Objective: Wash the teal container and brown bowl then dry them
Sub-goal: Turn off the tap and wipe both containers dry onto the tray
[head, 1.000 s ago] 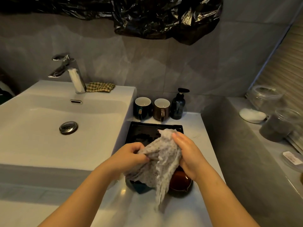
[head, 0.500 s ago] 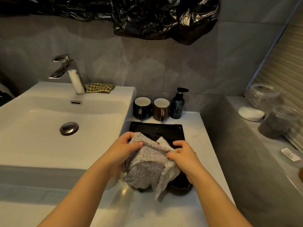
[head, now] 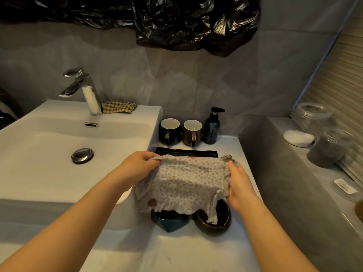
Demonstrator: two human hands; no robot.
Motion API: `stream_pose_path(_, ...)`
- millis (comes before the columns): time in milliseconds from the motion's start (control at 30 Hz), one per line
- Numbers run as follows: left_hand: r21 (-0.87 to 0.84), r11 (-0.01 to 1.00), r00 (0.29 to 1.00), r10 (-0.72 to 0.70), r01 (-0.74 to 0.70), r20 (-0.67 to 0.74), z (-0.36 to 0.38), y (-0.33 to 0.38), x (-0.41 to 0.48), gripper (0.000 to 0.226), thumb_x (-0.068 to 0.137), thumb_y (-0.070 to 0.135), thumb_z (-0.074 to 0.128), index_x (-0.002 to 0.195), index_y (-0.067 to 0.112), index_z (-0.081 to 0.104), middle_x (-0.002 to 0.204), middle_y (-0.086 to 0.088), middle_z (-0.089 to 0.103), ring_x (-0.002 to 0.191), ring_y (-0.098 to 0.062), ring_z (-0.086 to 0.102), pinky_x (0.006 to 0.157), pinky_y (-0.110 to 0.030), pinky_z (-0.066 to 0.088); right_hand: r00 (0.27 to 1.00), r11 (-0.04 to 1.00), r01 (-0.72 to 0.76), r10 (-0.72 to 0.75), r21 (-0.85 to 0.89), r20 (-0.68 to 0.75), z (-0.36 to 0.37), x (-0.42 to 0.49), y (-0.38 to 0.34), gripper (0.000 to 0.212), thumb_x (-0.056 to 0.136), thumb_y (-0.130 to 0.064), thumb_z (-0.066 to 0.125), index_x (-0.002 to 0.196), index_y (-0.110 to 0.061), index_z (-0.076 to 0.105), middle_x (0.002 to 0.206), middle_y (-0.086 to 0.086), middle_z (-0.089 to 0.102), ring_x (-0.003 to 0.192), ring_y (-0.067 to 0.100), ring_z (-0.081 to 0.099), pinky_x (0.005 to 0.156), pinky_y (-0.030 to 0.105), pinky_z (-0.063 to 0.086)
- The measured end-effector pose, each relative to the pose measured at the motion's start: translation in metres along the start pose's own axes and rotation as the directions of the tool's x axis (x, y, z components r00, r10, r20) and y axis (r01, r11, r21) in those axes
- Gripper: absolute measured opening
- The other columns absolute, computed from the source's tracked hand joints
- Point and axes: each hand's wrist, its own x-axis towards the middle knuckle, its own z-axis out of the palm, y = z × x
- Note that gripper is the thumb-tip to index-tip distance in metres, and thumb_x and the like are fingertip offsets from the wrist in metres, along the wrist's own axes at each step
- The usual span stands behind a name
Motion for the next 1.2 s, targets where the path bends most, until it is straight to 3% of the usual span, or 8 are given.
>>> stream_pose_path(167,-0.28,0.949,0.989,-0.147,0.147,0.019,-0.004,0.004,0.004,0.028,0.084,0.027,0.067,0.11,0.02,0.061,0.104,-0.007,0.065,0.091,-0.023,0.063,0.067,-0.031,0.051,0.999,0.999,-0.051,0.051,-0.016,-0.013,-0.004,0.001,-0.004,0.023,0.093,-0.032,0.053,0.103,-0.012,0.06,0.105,0.012,0.069,0.096,0.028,0.066,0.086,0.046,0.054)
stream_pose_path(300,-0.52,0.804,0.957,-0.226,0.288,0.181,-0.015,0.001,0.005,0.036,0.081,0.005,0.066,0.115,0.014,0.057,0.101,-0.016,0.065,0.082,-0.025,0.063,0.068,-0.036,0.053,0.993,0.992,-0.108,0.111,-0.059,0.037,-0.008,-0.003,-0.004,0.035,0.083,0.002,0.063,0.117,-0.001,0.056,0.101,0.021,0.067,0.083,0.03,0.067,0.065,0.038,0.059)
stream_pose_path(533,-0.255,0.966,0.993,-0.062,0.034,-0.102,-0.029,-0.01,0.005,0.02,0.085,-0.001,0.061,0.085,0.017,0.069,0.09,-0.011,0.066,0.087,-0.025,0.057,0.076,-0.036,0.043,0.999,0.881,-0.032,0.019,-0.473,-0.032,-0.014,0.004,-0.003,0.069,0.085,0.01,0.051,0.144,-0.015,0.026,0.131,0.021,0.046,0.105,0.035,0.06,0.074,0.041,0.059)
stream_pose_path(767,0.188,0.975,0.976,0.146,-0.115,-0.161,-0.028,-0.012,0.003,0.034,0.075,0.002,0.071,0.104,0.019,0.067,0.099,-0.001,0.064,0.093,-0.018,0.059,0.07,-0.023,0.047,0.999,0.869,-0.016,0.029,-0.495,0.018,0.001,-0.003,-0.017,0.022,0.087,-0.001,0.043,0.085,-0.012,0.062,0.095,0.009,0.055,0.09,0.021,0.054,0.074,0.034,0.048)
stream_pose_path(900,0.302,0.944,0.946,0.212,-0.133,-0.245,-0.021,-0.012,0.003,0.01,0.079,0.012,0.063,0.071,0.017,0.067,0.087,-0.003,0.065,0.075,-0.019,0.061,0.058,-0.025,0.046,0.953,0.576,0.299,-0.137,-0.761,0.271,-0.004,-0.007,-0.008,0.016,0.08,-0.027,0.069,0.093,-0.025,0.06,0.106,0.0,0.047,0.091,0.012,0.052,0.074,0.028,0.05)
stream_pose_path(1067,0.172,0.975,0.934,0.191,-0.144,-0.302,-0.008,-0.004,-0.001,0.022,0.076,0.009,0.056,0.056,0.008,0.046,0.07,-0.001,0.042,0.061,-0.018,0.04,0.054,-0.026,0.031,0.916,0.13,0.342,-0.267,-0.931,0.299,-0.011,-0.012,-0.006,0.009,0.084,-0.04,0.062,0.079,-0.033,0.061,0.132,-0.009,0.038,0.125,0.018,0.035,0.102,0.037,0.032)
stream_pose_path(1133,0.127,0.984,0.944,0.155,-0.123,-0.291,0.005,0.0,-0.005,0.02,0.079,0.012,0.052,0.061,0.012,0.042,0.063,-0.002,0.039,0.06,-0.017,0.034,0.053,-0.028,0.025,0.903,0.15,0.37,-0.289,-0.917,0.317,-0.006,-0.012,-0.006,0.014,0.086,-0.034,0.058,0.074,-0.028,0.059,0.105,-0.009,0.053,0.109,0.017,0.047,0.091,0.034,0.035)
stream_pose_path(1200,0.092,0.992,0.955,0.108,-0.086,-0.275,0.018,0.0,-0.006,0.018,0.083,0.017,0.049,0.067,0.013,0.043,0.066,-0.001,0.043,0.06,-0.016,0.037,0.053,-0.028,0.029,0.934,0.397,0.325,-0.279,-0.858,0.225,0.002,-0.014,-0.004,0.017,0.087,-0.027,0.055,0.073,-0.018,0.055,0.079,-0.001,0.055,0.084,0.019,0.054,0.073,0.033,0.043)
